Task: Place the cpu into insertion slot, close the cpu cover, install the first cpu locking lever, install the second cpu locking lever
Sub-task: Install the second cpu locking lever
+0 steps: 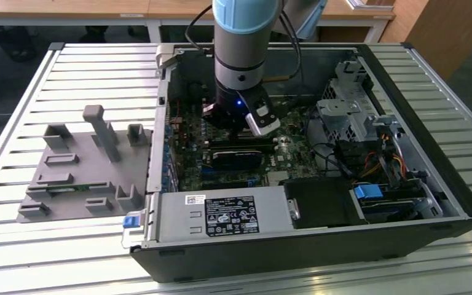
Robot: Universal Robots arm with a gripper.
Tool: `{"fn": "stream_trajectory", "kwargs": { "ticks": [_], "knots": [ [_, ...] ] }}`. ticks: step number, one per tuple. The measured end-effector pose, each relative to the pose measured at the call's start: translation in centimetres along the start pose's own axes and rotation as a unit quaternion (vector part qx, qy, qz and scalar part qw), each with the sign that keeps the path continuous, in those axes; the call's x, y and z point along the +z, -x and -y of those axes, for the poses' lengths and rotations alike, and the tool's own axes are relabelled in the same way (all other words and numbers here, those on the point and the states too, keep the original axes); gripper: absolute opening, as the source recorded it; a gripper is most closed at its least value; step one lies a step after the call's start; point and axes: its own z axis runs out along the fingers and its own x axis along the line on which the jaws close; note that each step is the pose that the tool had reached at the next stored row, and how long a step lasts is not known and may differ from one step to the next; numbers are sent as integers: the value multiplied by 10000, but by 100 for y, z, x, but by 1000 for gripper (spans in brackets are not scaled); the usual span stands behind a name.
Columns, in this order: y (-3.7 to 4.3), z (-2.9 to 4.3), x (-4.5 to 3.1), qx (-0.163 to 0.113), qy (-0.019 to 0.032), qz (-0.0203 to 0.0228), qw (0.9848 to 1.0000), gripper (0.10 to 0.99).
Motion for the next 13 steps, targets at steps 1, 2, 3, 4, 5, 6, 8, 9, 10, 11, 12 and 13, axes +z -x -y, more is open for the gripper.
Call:
{"fn": "stream_trajectory", "kwargs": {
  "ticks": [1,2,3,4,5,6,8,9,10,11,12,13],
  "knots": [
    [-9,9,2,0,20,-1,10000,106],
    [-21,19,3,0,46,-1,10000,106],
    [-34,31,3,1,69,-2,10000,106],
    [-47,42,2,1,84,-2,10000,106],
    [-58,53,2,1,94,-3,10000,106],
    [-70,61,2,1,100,-3,9999,106],
    [-93,70,6,1,111,-4,9999,106],
    [-99,71,11,2,117,-3,9999,106],
    [-103,72,16,2,125,-4,9999,106],
    [-105,73,20,1,137,-5,9999,106],
    [-106,74,26,1,151,-5,9999,106],
    [-108,75,32,2,168,-6,9999,106]
  ]
}}
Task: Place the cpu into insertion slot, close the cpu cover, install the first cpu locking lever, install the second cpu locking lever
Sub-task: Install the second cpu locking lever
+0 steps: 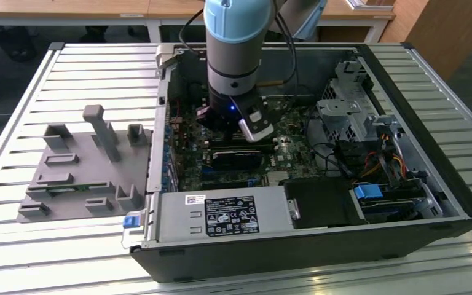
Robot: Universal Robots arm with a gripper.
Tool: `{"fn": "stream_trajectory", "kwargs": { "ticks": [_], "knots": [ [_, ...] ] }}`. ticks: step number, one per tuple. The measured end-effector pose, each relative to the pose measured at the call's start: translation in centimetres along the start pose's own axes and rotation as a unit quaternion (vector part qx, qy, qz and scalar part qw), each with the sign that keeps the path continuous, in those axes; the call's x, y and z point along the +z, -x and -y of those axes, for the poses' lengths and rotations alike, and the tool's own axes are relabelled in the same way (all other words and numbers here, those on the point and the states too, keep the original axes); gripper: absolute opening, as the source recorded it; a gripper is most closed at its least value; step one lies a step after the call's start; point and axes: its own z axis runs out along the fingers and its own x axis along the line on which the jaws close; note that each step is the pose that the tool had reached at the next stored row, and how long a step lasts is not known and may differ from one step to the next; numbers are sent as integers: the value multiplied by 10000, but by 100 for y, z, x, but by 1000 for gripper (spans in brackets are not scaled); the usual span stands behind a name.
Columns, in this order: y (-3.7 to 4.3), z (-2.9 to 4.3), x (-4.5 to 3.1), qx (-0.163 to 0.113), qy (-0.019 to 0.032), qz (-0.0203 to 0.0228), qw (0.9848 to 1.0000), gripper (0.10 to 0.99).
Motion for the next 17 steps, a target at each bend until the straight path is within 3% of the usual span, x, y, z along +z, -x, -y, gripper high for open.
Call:
{"fn": "stream_trajectory", "kwargs": {
  "ticks": [3,9,17],
  "knots": [
    [-4,3,19,1,61,-2,10000,106],
    [-18,9,50,3,243,-9,9997,106],
    [-58,17,87,4,393,-15,9992,106]
  ]
}}
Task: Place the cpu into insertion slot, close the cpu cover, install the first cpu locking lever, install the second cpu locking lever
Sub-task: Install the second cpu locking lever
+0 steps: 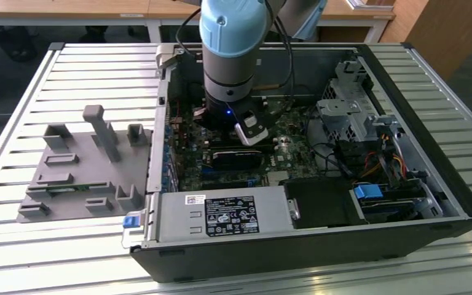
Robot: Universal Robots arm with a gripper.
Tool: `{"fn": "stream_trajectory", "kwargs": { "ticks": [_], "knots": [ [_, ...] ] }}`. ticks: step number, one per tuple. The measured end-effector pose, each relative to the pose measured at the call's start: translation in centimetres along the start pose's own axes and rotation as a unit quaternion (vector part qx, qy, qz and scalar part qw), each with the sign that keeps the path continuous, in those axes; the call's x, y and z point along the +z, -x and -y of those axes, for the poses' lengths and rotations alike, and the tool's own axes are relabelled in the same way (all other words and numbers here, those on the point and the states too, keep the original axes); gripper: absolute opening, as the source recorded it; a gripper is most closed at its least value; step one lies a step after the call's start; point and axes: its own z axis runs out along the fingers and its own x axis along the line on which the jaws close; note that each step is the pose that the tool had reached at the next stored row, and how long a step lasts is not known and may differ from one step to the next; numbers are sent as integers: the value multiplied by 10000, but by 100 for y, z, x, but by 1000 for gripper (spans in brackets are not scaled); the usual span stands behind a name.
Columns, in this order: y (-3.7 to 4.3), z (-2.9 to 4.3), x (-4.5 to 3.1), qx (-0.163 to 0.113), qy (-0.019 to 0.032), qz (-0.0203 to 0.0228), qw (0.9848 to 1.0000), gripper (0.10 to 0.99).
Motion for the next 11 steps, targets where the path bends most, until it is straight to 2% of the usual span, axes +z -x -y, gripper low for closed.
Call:
{"fn": "stream_trajectory", "kwargs": {
  "ticks": [4,11],
  "knots": [
    [-2,-1,-7,1,1,1,10000,106],
    [-2,-19,-76,1,1,0,10000,106]
  ]
}}
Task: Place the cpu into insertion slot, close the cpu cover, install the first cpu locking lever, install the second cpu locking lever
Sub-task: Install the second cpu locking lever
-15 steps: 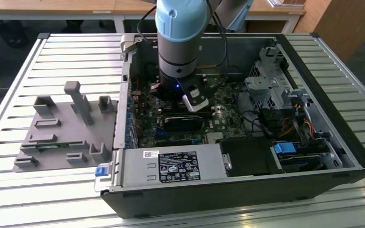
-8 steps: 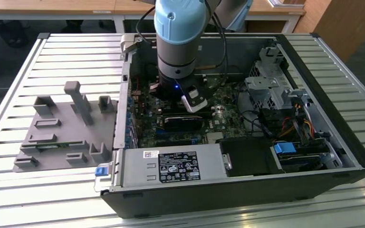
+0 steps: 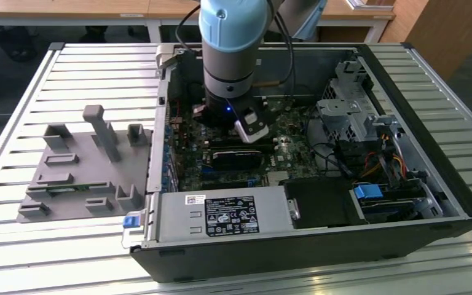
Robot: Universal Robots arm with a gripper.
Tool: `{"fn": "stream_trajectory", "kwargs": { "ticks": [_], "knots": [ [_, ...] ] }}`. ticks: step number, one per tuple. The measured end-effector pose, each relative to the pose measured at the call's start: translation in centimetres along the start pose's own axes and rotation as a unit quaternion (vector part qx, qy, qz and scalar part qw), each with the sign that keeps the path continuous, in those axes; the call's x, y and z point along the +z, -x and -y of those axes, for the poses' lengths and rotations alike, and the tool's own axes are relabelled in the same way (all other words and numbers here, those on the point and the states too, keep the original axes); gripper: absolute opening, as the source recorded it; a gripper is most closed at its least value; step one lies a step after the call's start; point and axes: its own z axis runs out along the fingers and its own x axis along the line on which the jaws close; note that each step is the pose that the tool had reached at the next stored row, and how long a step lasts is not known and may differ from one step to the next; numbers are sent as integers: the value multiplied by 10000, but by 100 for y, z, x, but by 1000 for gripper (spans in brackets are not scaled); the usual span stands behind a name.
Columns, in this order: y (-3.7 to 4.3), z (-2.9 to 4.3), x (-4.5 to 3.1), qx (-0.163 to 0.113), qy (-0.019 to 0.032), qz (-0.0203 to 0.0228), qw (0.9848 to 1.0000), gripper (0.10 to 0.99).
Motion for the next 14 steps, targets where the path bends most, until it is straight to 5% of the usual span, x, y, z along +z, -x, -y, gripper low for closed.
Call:
{"fn": "stream_trajectory", "kwargs": {
  "ticks": [14],
  "knots": [
    [12,-39,-149,0,-2,1,10000,106]
  ]
}}
